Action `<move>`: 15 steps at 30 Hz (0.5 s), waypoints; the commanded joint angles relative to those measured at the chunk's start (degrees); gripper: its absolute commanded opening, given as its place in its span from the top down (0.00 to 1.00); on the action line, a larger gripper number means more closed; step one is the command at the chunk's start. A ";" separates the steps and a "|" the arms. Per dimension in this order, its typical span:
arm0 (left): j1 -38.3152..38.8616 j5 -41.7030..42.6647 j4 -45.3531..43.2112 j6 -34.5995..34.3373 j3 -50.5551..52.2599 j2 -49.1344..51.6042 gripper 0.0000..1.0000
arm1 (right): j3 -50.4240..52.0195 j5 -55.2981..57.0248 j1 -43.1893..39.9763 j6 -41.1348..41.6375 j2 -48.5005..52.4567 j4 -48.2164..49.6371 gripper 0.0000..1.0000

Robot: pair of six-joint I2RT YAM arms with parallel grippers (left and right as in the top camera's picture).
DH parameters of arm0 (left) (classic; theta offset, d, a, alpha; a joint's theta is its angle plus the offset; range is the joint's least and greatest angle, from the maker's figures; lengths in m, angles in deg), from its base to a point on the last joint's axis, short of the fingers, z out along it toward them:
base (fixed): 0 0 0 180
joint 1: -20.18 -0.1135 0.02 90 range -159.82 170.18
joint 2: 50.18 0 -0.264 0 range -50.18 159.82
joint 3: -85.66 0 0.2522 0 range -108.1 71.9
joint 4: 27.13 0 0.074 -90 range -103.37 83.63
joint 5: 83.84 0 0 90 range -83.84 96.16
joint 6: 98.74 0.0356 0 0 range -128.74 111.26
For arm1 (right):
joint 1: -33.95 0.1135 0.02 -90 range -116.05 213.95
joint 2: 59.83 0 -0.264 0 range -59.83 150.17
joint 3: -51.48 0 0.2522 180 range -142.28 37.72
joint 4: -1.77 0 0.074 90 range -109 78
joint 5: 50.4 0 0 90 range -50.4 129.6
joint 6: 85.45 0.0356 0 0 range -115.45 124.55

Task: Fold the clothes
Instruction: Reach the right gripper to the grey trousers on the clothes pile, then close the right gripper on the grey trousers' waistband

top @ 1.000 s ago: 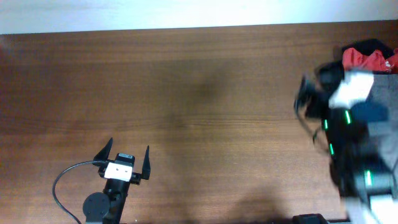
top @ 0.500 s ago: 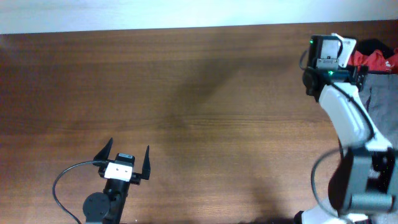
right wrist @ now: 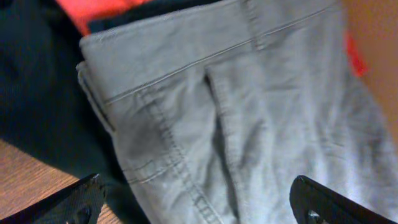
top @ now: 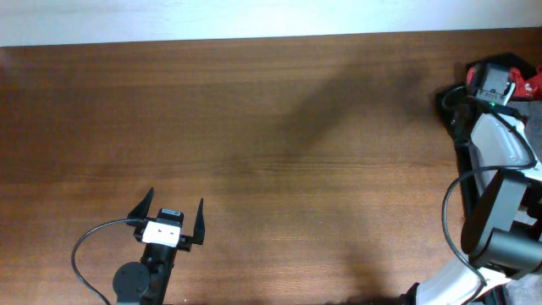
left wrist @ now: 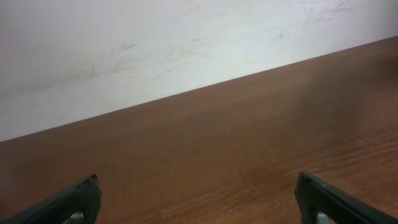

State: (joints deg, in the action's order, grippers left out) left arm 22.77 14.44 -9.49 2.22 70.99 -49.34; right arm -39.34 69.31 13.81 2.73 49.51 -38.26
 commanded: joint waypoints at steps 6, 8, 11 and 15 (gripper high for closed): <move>-0.24 -0.44 0.04 0.72 0.39 -0.44 0.01 | -1.01 -8.00 0.57 -6.80 4.96 1.60 0.01; -0.24 -0.44 0.04 0.72 0.39 -0.44 0.01 | -1.01 -6.05 0.57 -6.78 5.86 1.77 0.01; -0.24 -0.44 0.04 0.72 0.39 -0.44 0.00 | -1.01 -2.89 0.57 -6.75 6.47 3.10 0.01; -0.24 -0.44 0.04 0.72 0.39 -0.44 0.01 | -1.03 -2.05 0.57 -6.75 6.47 4.35 0.01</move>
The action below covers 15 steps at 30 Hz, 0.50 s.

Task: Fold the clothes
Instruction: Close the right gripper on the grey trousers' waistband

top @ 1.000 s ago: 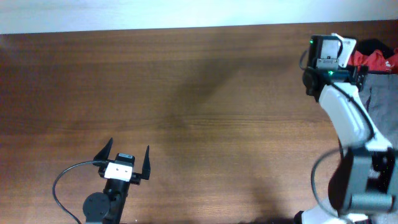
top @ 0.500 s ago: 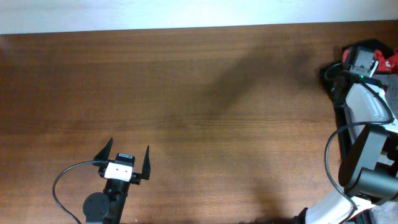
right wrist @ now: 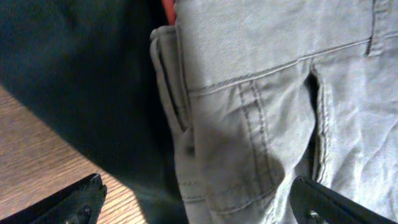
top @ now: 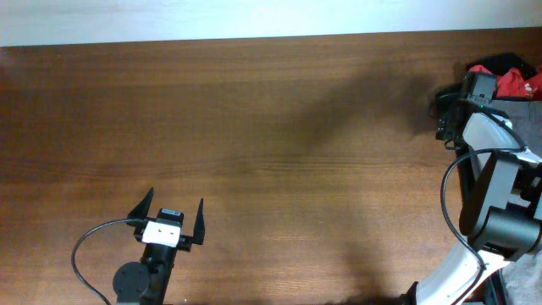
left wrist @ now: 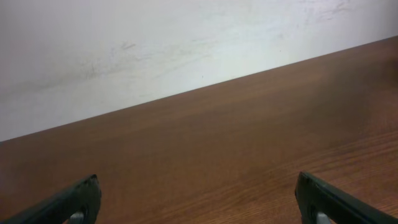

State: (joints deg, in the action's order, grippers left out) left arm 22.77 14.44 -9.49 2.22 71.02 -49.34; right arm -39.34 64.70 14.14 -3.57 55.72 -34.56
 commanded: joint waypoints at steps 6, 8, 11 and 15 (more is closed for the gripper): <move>-0.24 -0.44 0.07 0.72 0.37 -0.44 0.01 | -2.25 2.49 0.24 1.53 0.22 0.92 0.01; -0.24 -0.44 0.04 0.72 0.37 -0.44 0.01 | -2.47 2.54 0.24 1.46 0.22 0.92 0.01; -0.24 -0.44 0.07 0.72 0.37 -0.44 0.01 | -2.47 2.56 -0.11 0.83 0.33 0.57 0.01; -0.24 -0.44 0.04 0.72 0.37 -0.44 0.01 | -2.47 2.54 -1.38 0.85 0.33 0.52 0.01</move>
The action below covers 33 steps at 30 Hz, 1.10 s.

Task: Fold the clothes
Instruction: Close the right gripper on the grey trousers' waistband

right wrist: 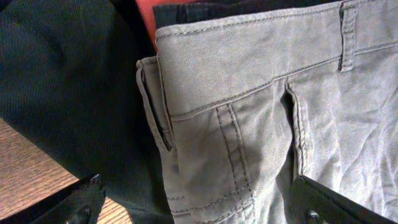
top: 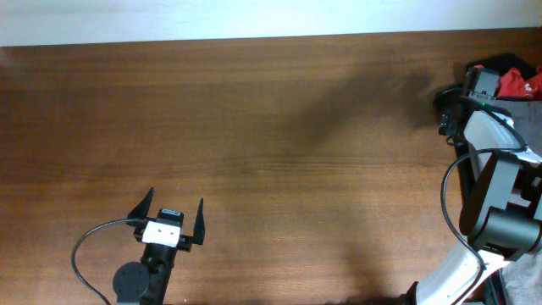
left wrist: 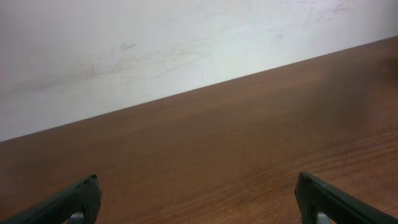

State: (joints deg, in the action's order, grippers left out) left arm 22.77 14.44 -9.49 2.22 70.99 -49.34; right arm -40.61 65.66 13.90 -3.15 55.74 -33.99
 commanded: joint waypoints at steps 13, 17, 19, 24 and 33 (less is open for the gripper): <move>-0.24 -0.44 0.07 0.72 0.39 -0.44 0.00 | -1.20 -1.01 -3.28 0.42 2.14 -0.13 0.01; -0.24 -0.44 0.04 0.72 0.39 -0.44 0.01 | -1.20 -0.94 -3.21 0.44 4.24 0.17 0.01; -0.24 -0.44 0.07 0.72 0.39 -0.44 0.01 | -1.20 -0.74 -3.21 0.44 4.55 0.55 0.01; -0.24 -0.44 0.07 0.72 0.39 -0.44 0.01 | -1.20 3.30 -3.21 0.46 4.59 1.92 0.01; -0.24 -0.44 0.04 0.72 0.39 -0.44 0.00 | -1.49 3.52 -3.17 0.66 4.33 1.79 0.06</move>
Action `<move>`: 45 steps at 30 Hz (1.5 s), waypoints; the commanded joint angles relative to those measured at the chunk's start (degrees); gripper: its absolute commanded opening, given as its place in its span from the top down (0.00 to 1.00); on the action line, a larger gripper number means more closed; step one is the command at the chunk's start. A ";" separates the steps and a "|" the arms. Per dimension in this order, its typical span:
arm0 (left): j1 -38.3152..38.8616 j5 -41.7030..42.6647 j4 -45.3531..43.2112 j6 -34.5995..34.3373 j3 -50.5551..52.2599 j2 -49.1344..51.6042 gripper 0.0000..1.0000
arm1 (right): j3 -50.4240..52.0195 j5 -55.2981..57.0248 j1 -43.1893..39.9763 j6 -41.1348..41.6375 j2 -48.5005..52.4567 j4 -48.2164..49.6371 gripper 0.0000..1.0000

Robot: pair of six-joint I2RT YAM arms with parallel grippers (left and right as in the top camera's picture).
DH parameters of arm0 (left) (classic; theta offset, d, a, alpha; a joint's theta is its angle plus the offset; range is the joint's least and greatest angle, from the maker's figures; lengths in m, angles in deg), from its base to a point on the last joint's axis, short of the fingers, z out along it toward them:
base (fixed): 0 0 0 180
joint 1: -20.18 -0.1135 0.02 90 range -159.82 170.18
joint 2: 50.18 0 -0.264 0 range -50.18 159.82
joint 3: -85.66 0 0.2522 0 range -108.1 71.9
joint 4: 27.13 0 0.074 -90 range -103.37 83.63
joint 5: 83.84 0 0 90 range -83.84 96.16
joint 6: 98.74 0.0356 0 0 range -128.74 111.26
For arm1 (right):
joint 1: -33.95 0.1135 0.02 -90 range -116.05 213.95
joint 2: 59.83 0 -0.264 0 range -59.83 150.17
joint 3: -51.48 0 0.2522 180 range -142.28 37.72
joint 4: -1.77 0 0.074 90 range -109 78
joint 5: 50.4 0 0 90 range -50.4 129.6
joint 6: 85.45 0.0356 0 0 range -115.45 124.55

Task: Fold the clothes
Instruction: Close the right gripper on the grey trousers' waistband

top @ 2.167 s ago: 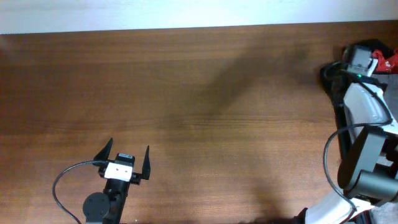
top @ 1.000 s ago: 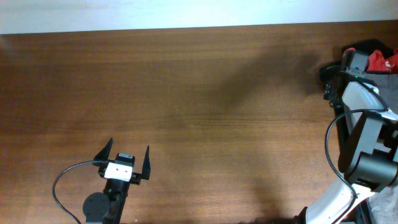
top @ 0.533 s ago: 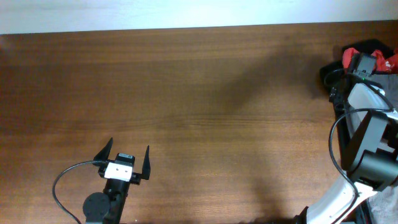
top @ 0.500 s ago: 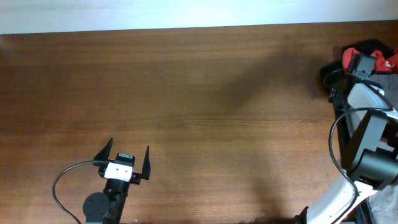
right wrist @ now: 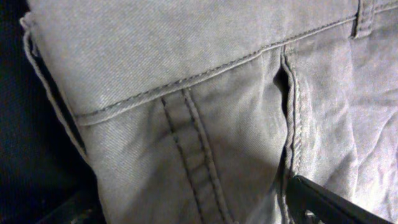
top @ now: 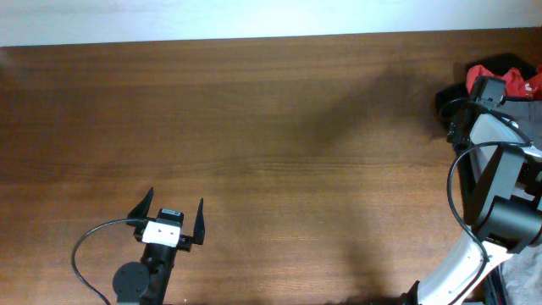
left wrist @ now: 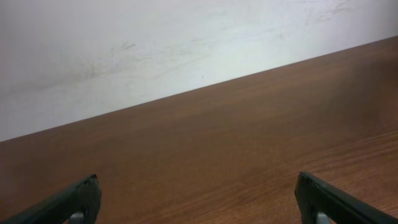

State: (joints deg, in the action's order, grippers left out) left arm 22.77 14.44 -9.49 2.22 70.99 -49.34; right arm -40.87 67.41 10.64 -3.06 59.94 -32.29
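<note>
A pile of clothes lies at the table's far right edge. In it are grey trousers, a black garment and a red garment. My right gripper is open and very close over the trousers' waistband and seams, and its right finger is dark against the cloth. The black garment shows along the left of that view. My left gripper is open near the front left, with only bare wood between its fingers.
The brown wooden table stretches between the two arms. A white wall runs along its far edge. The right arm's white links and black cable stand at the right edge, beside the pile.
My right gripper has come down closer to the grey trousers. They now fill its view, and the wood and the orange-red cloth no longer show there. The left arm has not moved.
My right gripper stayed open over the pile throughout. It was first above the trousers' waistband with orange-red cloth beyond. It was then at the waistband corner beside the black garment and the table edge, and is now close over the waistband. The left gripper stayed open and still.
</note>
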 commanded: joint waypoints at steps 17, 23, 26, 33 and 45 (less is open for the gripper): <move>-0.24 -0.44 0.07 0.72 0.39 -0.44 0.00 | -1.68 2.71 0.09 2.60 -0.94 -0.09 0.40; -0.24 -0.44 0.07 0.72 0.39 -0.44 0.01 | -4.42 2.40 0.09 4.28 -1.36 -3.65 0.44; -0.24 -0.44 0.04 0.72 0.39 -0.44 0.01 | -4.85 2.25 0.09 5.16 -1.36 -4.39 0.51; -0.24 -0.44 0.04 0.72 0.39 -0.44 0.01 | -4.92 2.45 0.09 7.82 -1.79 -4.59 0.55; -0.24 -0.44 0.07 0.72 0.39 -0.44 0.01 | -4.96 1.64 0.09 8.57 -5.42 -5.07 0.46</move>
State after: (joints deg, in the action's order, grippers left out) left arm 22.77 14.44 -9.51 2.22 71.02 -49.34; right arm -44.37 68.24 10.79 4.39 57.60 -37.34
